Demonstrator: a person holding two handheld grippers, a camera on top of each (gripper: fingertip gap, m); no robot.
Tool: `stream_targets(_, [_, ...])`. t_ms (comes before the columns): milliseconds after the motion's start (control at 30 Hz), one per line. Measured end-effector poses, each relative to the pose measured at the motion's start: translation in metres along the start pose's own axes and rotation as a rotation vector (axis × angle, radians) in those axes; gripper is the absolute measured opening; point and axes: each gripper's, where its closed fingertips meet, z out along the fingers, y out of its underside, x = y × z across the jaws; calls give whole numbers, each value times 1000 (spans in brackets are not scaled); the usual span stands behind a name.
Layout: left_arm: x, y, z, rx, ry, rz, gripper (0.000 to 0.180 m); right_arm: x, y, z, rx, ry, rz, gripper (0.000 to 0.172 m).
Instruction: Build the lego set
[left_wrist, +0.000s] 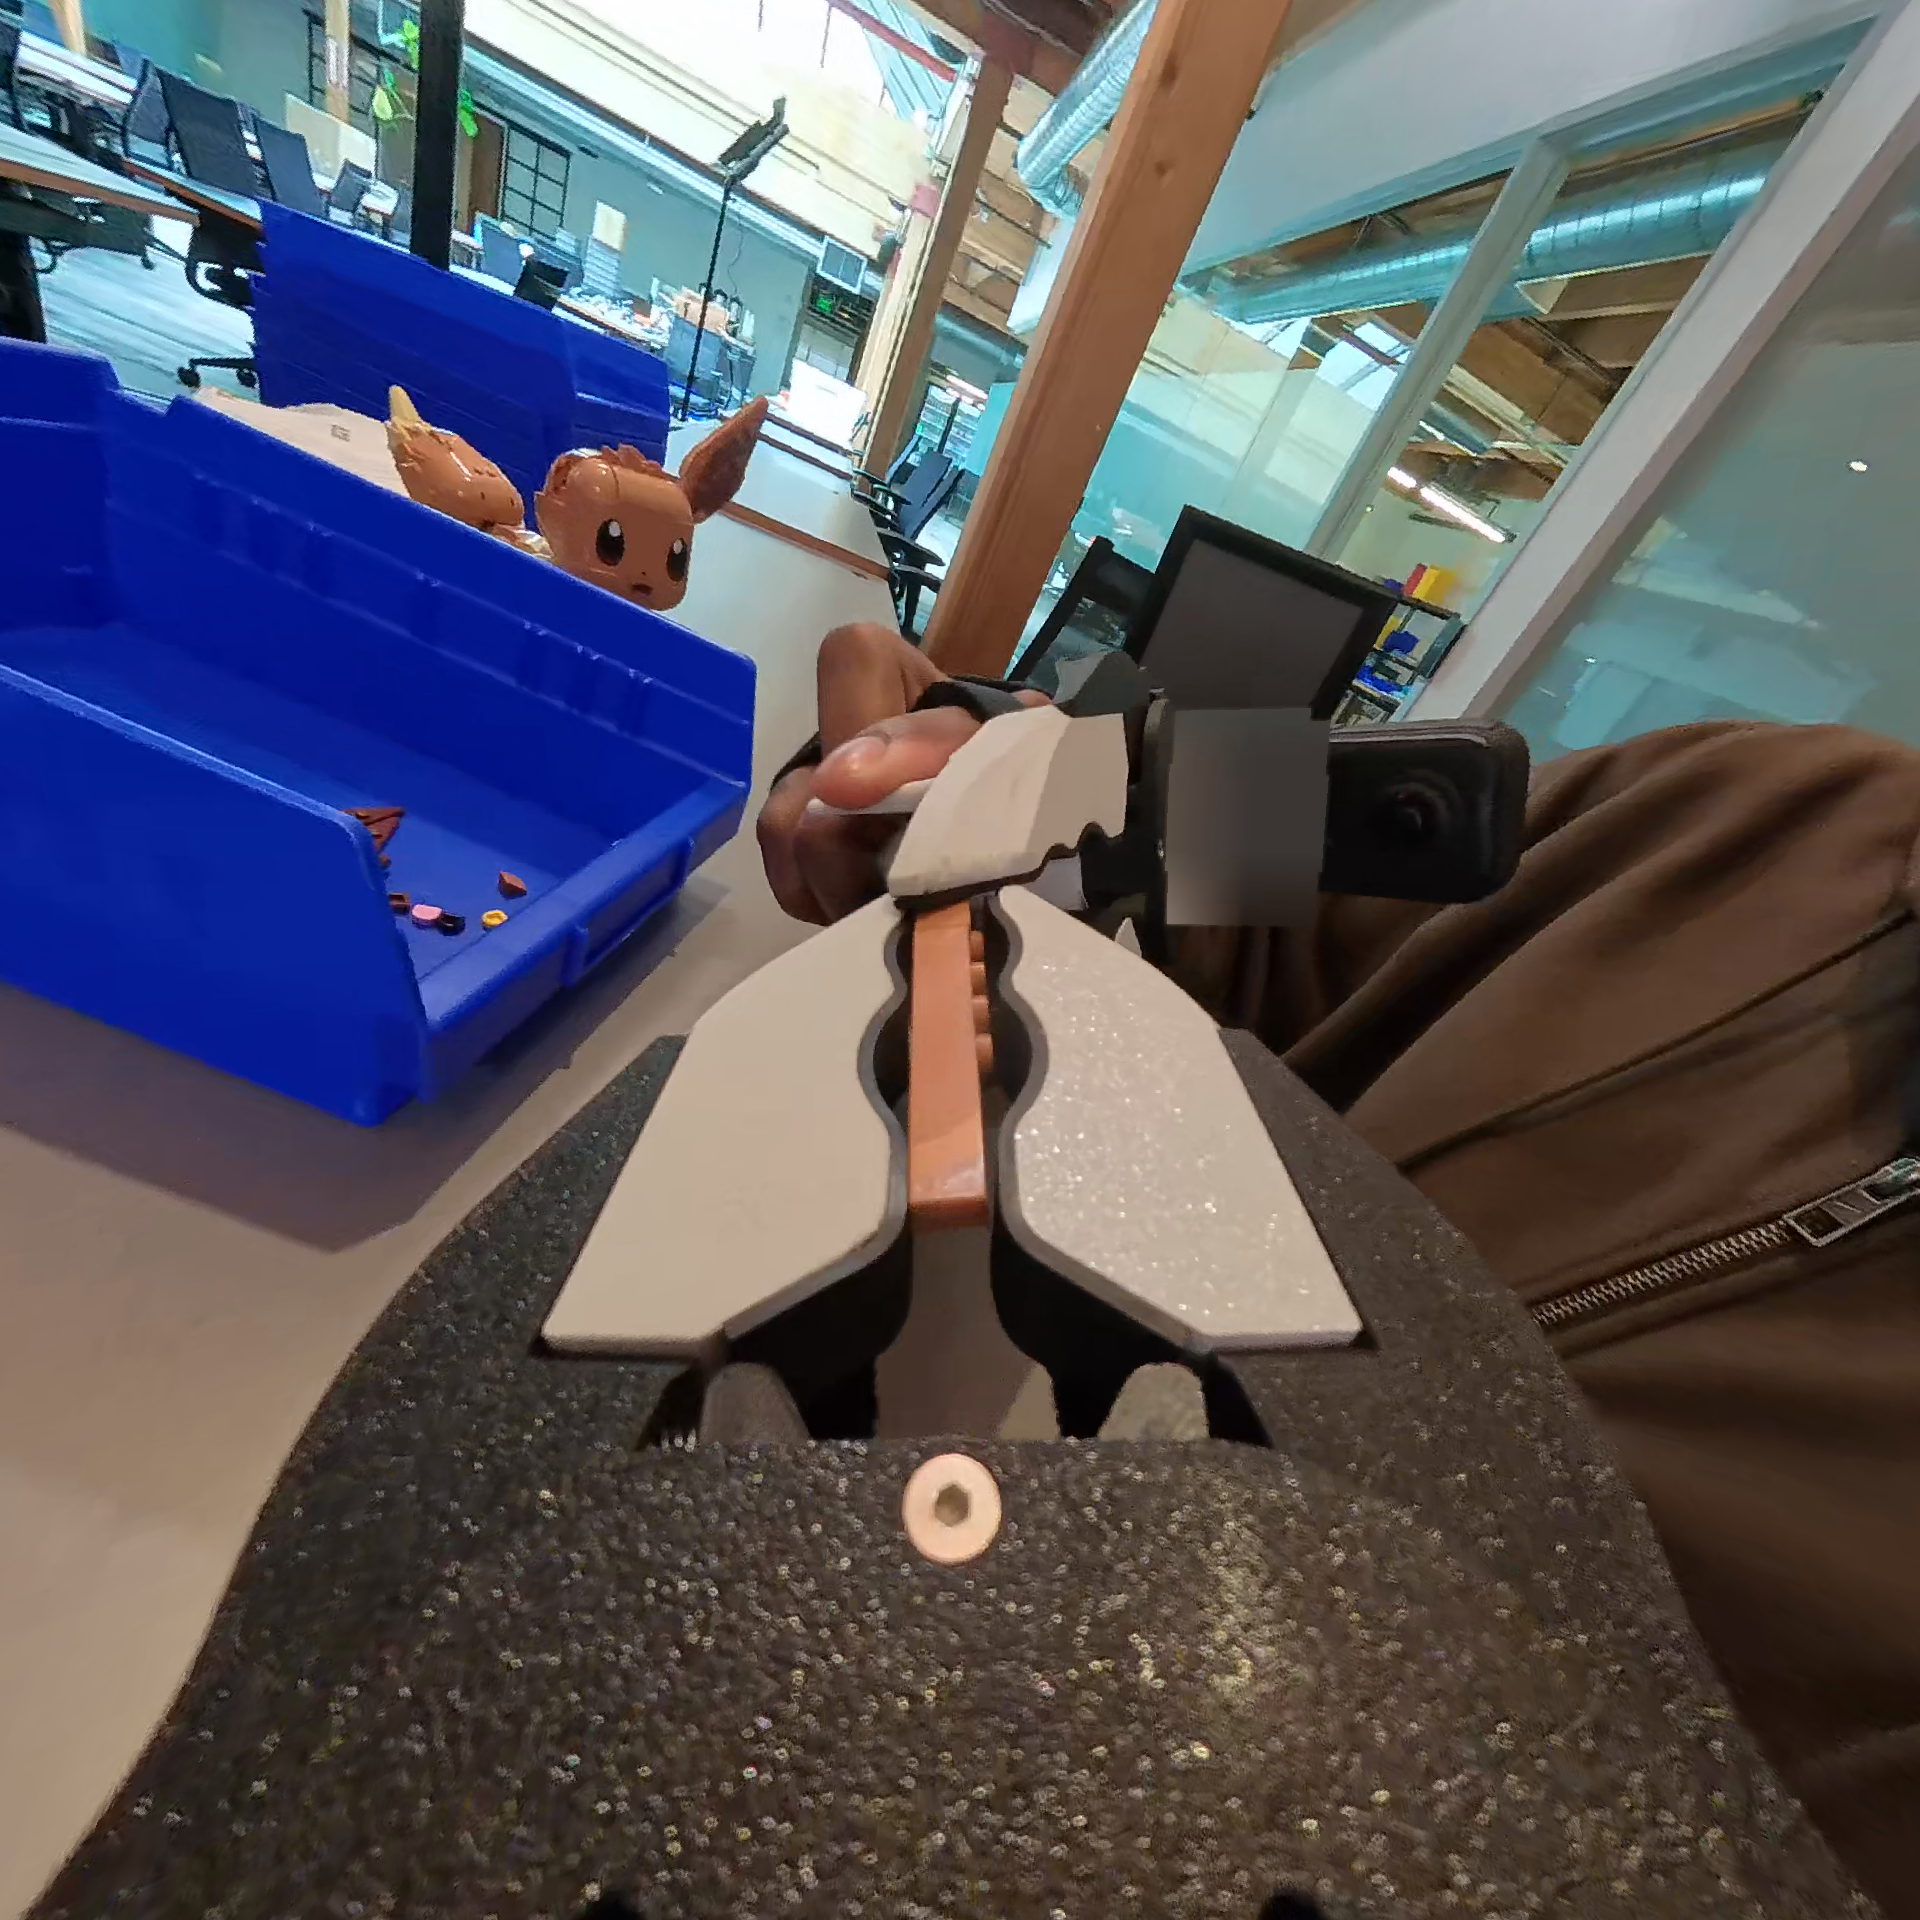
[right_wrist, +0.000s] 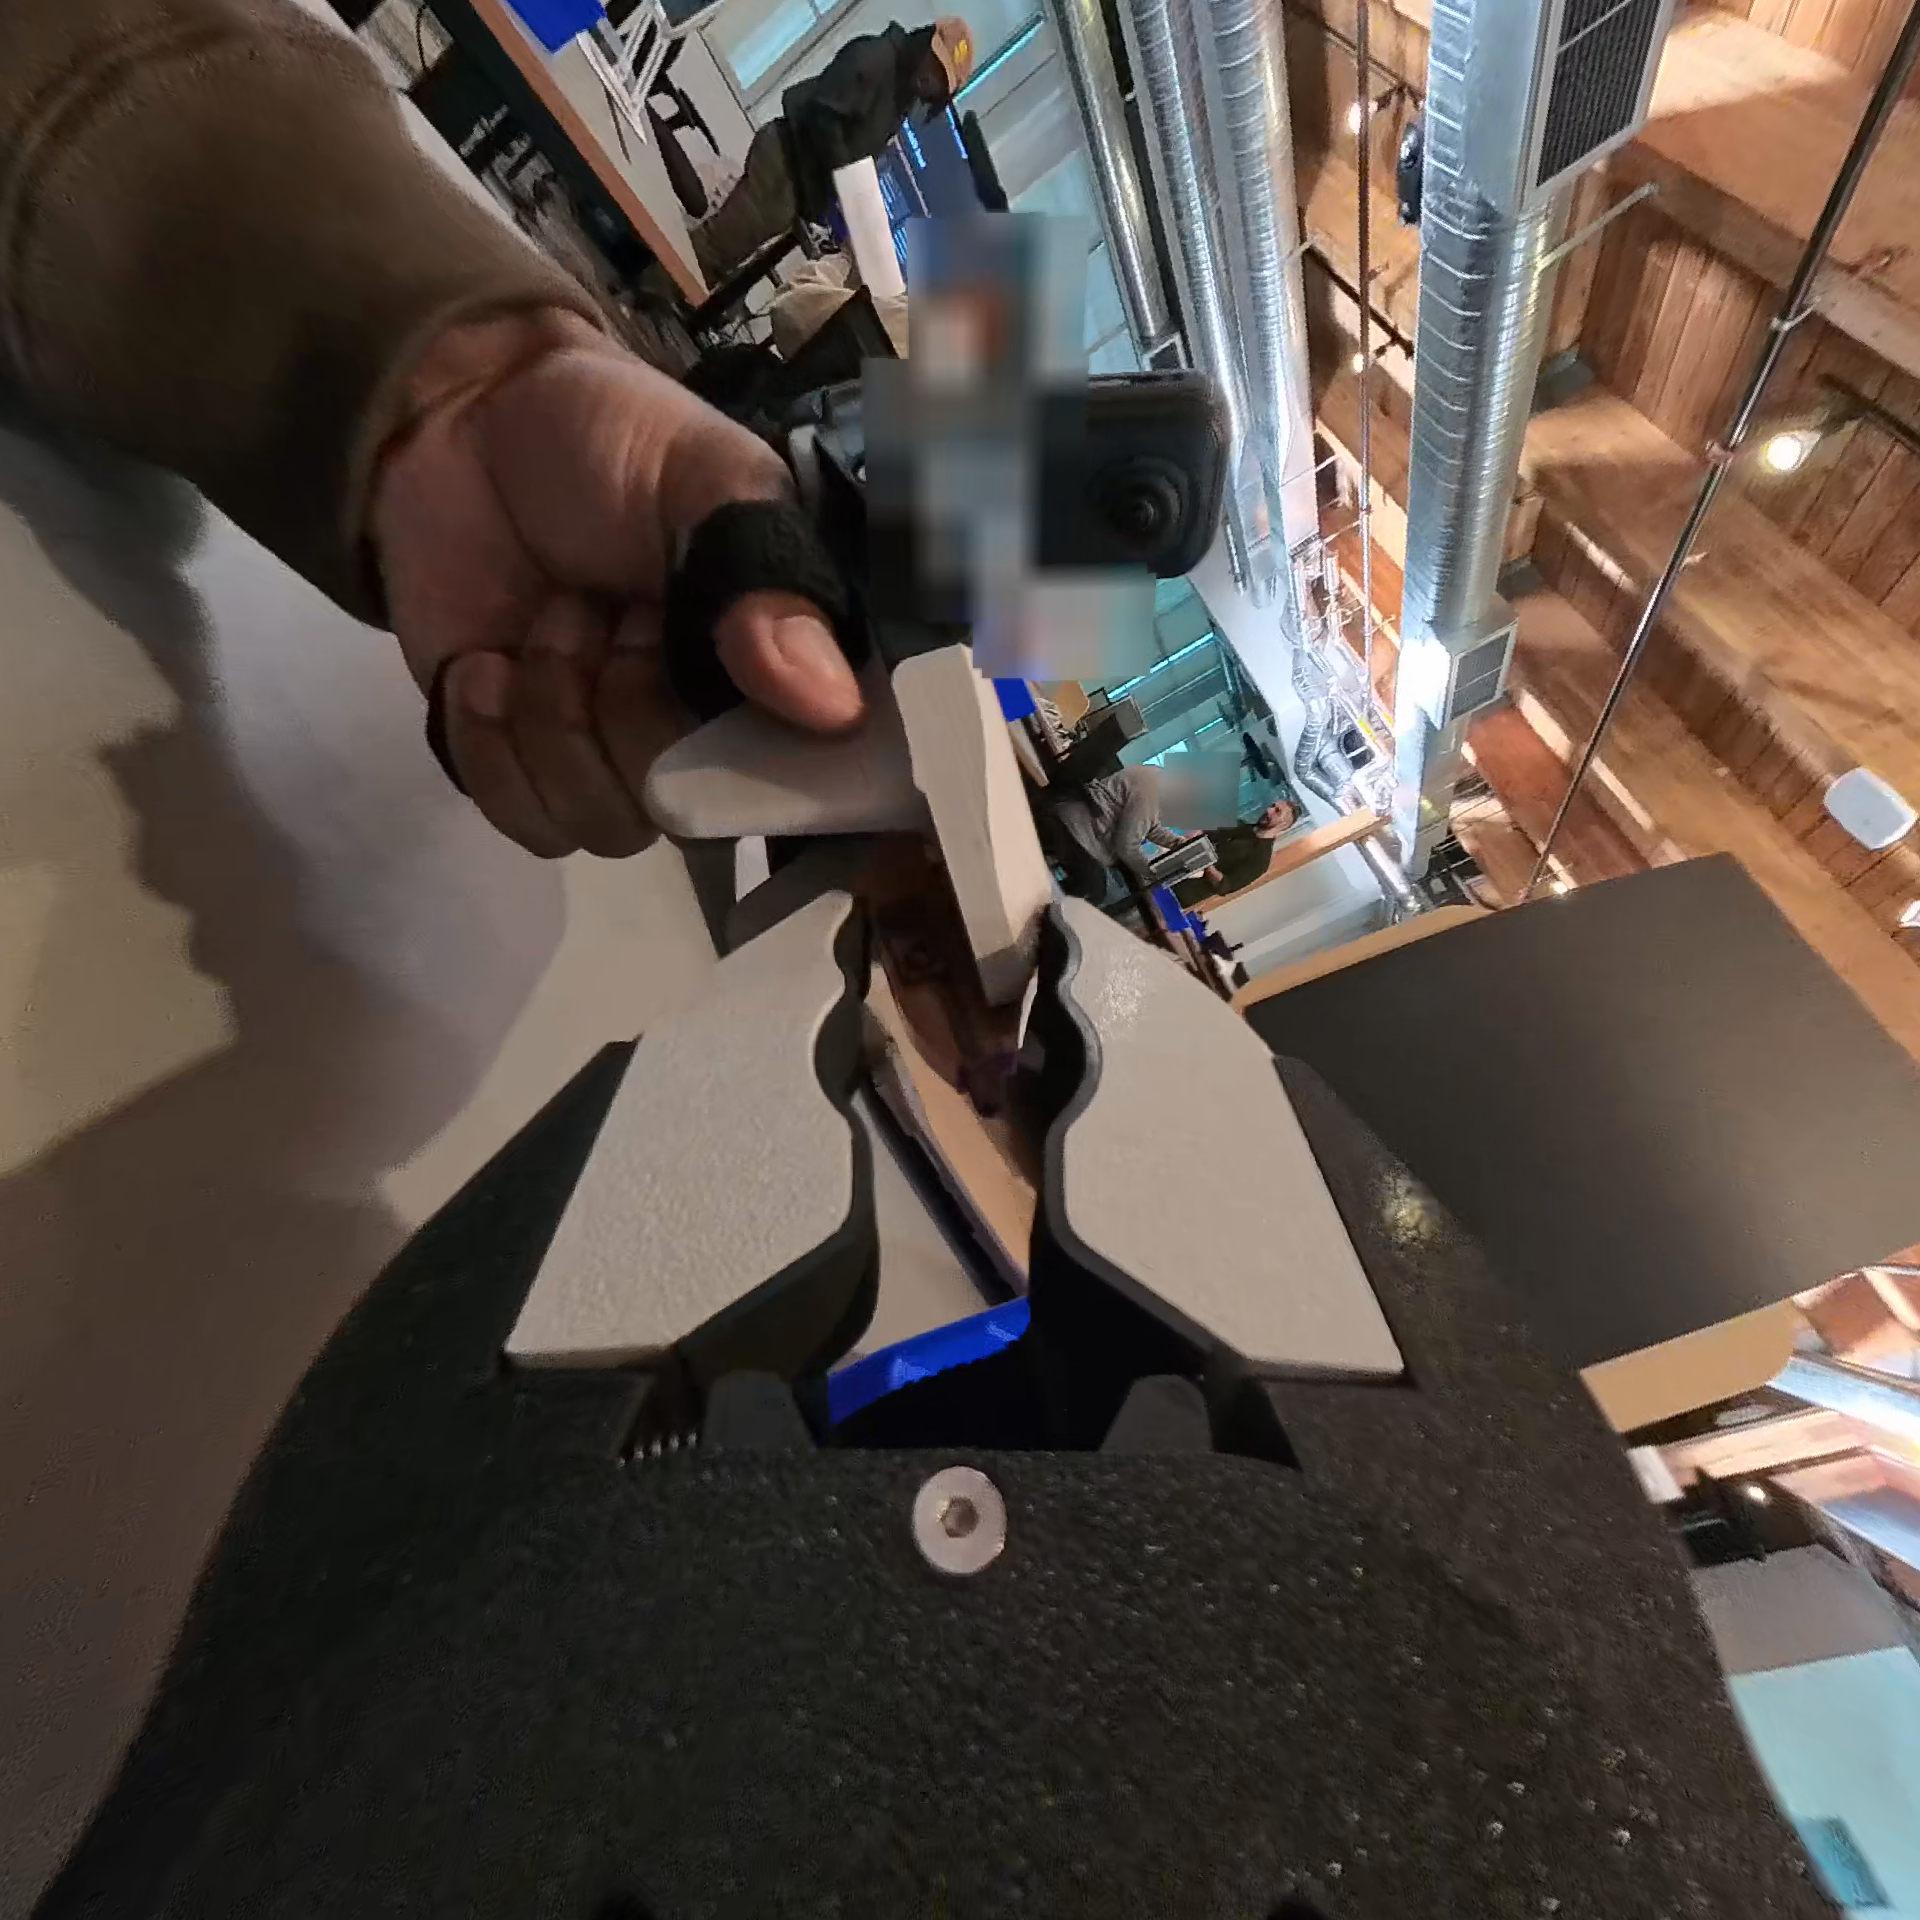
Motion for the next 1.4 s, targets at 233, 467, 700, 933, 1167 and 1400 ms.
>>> stream_targets(233, [-2,6,-2,-19,1,-64,28,3,5,-8,-11,24,-63,31])
stream_targets(467, [1,4,-3,1,29,-63,13,4,0,-13,25,10,-98,31])
stream_targets(700, [10,5,-5,-24,79,-87,13,2,-4,-15,43,14,-133,30])
stream_targets(933, [10,8,-3,-67,34,-4,13,-1,-1,-16,27,-18,-91,29])
stream_targets(1167, [6,15,0,-200,-145,343,13,-3,5,-24,-10,35,-257,34])
stream_targets(1400, [9,3,-2,-261,-398,941,13,2,3,-47,-5,42,-173,43])
